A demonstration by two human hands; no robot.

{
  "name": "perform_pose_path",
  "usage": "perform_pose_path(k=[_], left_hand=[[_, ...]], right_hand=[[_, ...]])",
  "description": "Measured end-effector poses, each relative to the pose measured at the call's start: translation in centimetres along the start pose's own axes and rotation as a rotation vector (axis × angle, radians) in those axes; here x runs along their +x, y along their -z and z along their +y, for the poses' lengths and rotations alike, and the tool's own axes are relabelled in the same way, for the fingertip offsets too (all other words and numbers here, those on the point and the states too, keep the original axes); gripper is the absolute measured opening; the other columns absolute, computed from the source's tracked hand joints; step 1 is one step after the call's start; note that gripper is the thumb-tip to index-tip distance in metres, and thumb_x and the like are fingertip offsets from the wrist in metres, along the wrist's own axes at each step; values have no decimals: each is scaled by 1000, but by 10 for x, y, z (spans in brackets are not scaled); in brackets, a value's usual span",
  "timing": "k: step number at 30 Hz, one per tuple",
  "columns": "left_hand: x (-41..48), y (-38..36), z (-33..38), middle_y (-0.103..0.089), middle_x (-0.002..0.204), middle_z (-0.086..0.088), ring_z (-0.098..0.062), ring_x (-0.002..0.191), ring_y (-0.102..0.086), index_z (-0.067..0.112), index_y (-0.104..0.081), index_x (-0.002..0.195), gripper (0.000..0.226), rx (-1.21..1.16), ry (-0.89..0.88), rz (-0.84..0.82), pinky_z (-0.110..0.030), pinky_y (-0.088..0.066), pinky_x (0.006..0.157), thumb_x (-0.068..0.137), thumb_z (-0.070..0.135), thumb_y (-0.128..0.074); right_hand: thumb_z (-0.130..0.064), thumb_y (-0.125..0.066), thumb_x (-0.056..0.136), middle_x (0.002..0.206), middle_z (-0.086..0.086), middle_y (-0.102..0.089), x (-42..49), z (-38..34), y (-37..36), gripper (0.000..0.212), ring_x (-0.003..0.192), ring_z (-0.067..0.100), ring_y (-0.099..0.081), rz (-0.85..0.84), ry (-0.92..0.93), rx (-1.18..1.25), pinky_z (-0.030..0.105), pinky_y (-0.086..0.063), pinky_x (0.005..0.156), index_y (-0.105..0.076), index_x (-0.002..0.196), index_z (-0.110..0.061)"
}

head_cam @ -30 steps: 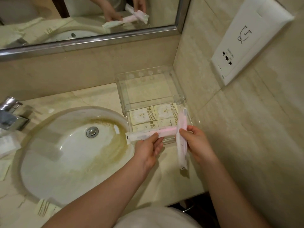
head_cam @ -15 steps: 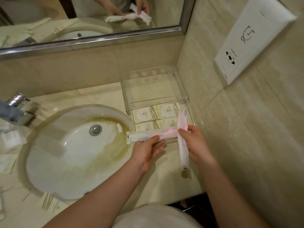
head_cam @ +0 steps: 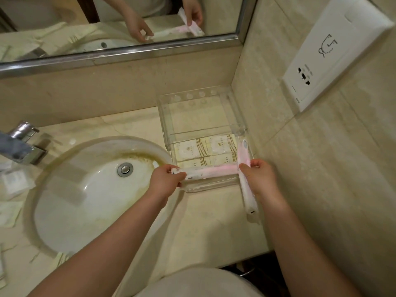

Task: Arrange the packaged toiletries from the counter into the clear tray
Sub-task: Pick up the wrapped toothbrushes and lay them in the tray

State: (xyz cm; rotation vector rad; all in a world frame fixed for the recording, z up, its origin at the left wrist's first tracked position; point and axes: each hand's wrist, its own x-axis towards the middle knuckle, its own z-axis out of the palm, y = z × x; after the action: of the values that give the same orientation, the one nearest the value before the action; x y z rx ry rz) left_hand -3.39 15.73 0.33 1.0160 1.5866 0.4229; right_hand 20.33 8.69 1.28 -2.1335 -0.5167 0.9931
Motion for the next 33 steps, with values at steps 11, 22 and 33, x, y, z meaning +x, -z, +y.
perform_pose_path(k=[11,22,33], left_hand=[[-2,-10,-9,-61,77,6,-12,69,-57,20,-64,93,15,459,-239,161,-26,-43,56,79,24,-68],[-11,-12,-28,-53,122,-14,-31,104,-58,5,-57,124,42,630,-637,269,-38,-50,88,82,9,-56],[-9,-29,-50,-14,163,-11,-30,151,-3,8,-18,154,73,1216,-664,10,-53,-7,119,95,51,-25]], right_hand=[[-22,-62,91,82,-7,-66,-2,-38,-5,11,75,17,-59,68,468,-454,27,-38,64,-71,97,-20],[-22,-68,88,80,-12,-67,38,-58,-77,8,78,11,-63,-540,476,-730,25,-44,68,-74,90,-26],[-13,-60,89,124,8,-64,16,-12,-66,37,118,30,-53,-119,864,-767,47,-47,98,-65,125,-13]])
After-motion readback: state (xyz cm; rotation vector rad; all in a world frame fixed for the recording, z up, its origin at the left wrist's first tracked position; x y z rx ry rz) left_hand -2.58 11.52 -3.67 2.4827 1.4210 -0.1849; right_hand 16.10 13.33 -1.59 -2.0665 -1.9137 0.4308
